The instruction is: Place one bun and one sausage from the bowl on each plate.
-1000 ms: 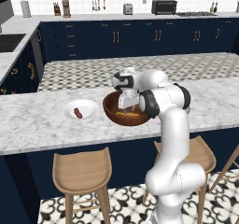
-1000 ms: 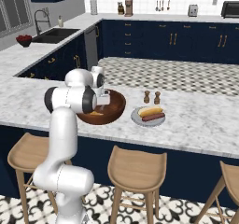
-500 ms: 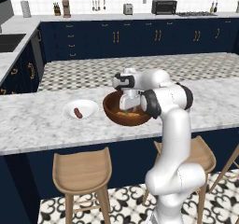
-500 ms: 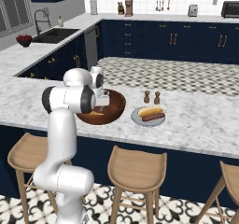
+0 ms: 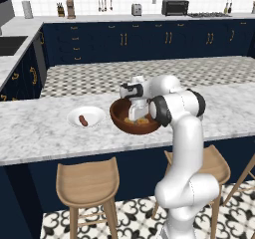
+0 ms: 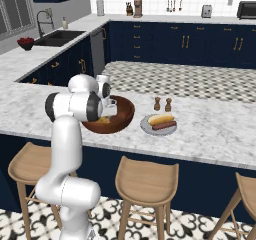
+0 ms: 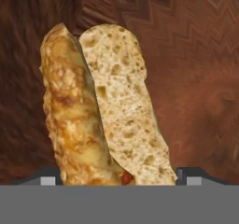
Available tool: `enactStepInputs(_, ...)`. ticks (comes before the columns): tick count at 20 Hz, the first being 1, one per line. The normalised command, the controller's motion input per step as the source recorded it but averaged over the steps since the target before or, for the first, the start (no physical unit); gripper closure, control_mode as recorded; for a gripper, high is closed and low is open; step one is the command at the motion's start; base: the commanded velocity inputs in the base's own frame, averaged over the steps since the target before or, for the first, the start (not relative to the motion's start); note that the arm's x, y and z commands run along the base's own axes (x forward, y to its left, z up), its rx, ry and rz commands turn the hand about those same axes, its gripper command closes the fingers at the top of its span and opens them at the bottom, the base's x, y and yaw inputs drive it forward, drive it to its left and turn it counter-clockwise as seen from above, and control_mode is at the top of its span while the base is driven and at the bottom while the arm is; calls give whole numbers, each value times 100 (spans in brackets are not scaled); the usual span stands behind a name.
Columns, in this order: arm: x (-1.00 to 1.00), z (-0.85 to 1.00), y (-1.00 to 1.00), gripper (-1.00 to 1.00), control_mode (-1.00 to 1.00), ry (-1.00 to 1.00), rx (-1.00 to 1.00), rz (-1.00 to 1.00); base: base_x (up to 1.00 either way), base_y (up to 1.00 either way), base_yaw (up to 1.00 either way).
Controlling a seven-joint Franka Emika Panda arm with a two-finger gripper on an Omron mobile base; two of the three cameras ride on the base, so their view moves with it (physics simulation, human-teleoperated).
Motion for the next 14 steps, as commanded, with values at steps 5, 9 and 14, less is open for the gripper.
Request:
enactStepInputs(5, -22, 9, 0, 100, -100, -11, 1, 0, 0, 0, 0)
enactStepInputs(9, -71, 83, 6, 100, -100, -35, 4, 2, 0, 0, 0)
enactStepInputs(14, -55, 84, 87, 100, -100, -22, 1, 8, 0, 0, 0)
